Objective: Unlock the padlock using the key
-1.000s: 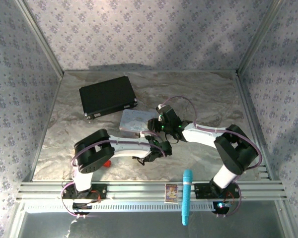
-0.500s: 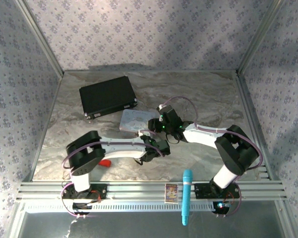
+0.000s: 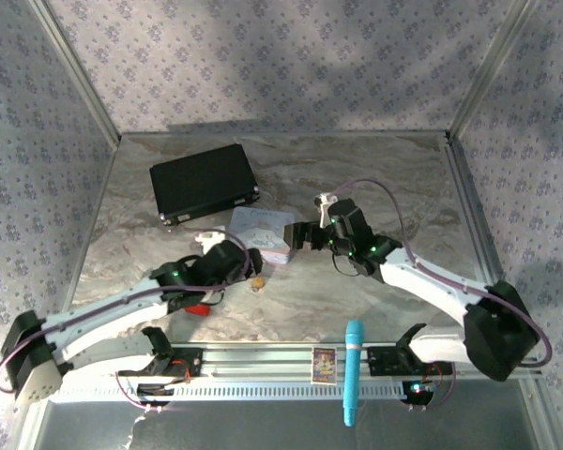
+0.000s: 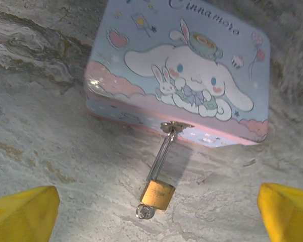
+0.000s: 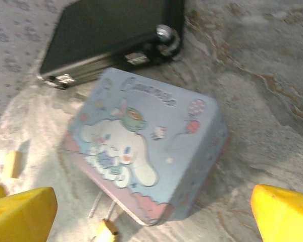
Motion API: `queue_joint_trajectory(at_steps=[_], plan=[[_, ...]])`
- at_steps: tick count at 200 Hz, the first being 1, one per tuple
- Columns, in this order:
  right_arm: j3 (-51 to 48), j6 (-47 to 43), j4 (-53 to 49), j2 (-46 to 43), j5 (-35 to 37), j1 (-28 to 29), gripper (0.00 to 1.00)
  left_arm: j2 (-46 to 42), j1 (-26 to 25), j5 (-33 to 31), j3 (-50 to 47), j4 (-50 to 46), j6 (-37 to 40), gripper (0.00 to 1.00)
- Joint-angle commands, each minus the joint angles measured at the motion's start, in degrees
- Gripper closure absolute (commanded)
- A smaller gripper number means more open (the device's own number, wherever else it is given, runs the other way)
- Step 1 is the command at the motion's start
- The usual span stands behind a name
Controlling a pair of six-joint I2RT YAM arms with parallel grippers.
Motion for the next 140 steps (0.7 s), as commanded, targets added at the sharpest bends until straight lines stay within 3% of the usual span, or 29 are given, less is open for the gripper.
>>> queue_joint_trajectory(at_steps=[1,25,45,70,103,140], plan=[[-1.06,-0.31,-3.79,-0.39,-0.05,5.19,0.04,-5.27,5.01,9.35,-2.93,4.85,5.05,0.00],[-0.80,1.89,-0.83,3.92,3.02,13.26,0.16,-7.86,13.35,17.56,-4.99,4.47,5.49,0.00],[0.18,4.30,2.85,10.26,4.69,17.23,0.26,-7.77,17.33,19.95,-5.35,3.00,5.64,0.00],[2.29,6.15,5.15,17.04,7.82,19.48,0.30,-6.63,17.87,20.15,-4.84,2.08,5.66,0.00],[7.18,5.97,1.88,23.84,10.55,21.31,0.43,-5.09,17.97,18.23,-4.98,0.38,2.73,0.00],[9.75,6.44,0.25,28.47,11.57,21.79,0.46,-5.81,17.87,19.61,-8.00,2.75,0.64,0.00]])
